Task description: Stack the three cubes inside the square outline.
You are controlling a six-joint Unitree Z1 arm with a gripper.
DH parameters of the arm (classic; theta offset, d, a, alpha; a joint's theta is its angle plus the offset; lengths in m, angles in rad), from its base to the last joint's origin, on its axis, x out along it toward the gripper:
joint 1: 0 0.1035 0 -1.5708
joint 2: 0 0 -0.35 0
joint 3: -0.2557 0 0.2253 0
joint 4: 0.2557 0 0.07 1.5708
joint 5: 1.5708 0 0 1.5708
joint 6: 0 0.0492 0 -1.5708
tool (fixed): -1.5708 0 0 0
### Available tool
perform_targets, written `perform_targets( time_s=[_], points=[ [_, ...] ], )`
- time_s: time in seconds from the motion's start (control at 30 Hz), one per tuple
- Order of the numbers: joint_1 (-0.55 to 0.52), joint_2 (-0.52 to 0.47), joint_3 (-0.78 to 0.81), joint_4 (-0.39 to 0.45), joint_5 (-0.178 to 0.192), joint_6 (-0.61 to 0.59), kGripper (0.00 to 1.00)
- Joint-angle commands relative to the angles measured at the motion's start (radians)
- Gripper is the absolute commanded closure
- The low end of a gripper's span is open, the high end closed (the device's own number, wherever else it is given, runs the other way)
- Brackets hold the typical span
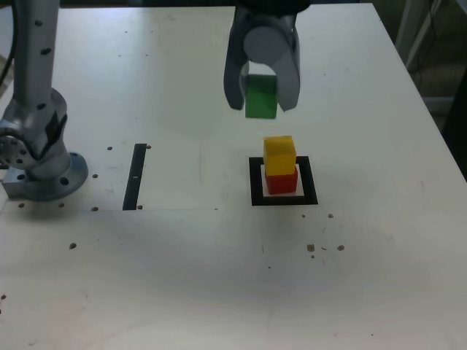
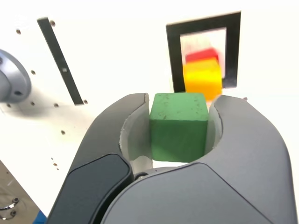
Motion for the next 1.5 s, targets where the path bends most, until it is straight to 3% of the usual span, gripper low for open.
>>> perform_targets(
  time_s=[0.0, 0.27, 0.6, 1.17, 1.3, 1.47],
  points=[
    [-0.021, 0.011, 0.011, 0.002, 0.006, -0.035, 0.84],
    [-0.071, 0.053, 0.029, -0.030, 0.021, -0.098, 0.84],
    [-0.037, 0.084, 0.027, -0.052, 0.028, -0.072, 0.84],
    [-0.010, 0.130, 0.015, -0.061, 0.009, -0.036, 0.79],
    [-0.010, 0.145, 0.008, -0.062, 0.008, -0.031, 0.69],
    [-0.010, 0.159, 0.001, -0.065, 0.003, -0.020, 0.41]
  ],
)
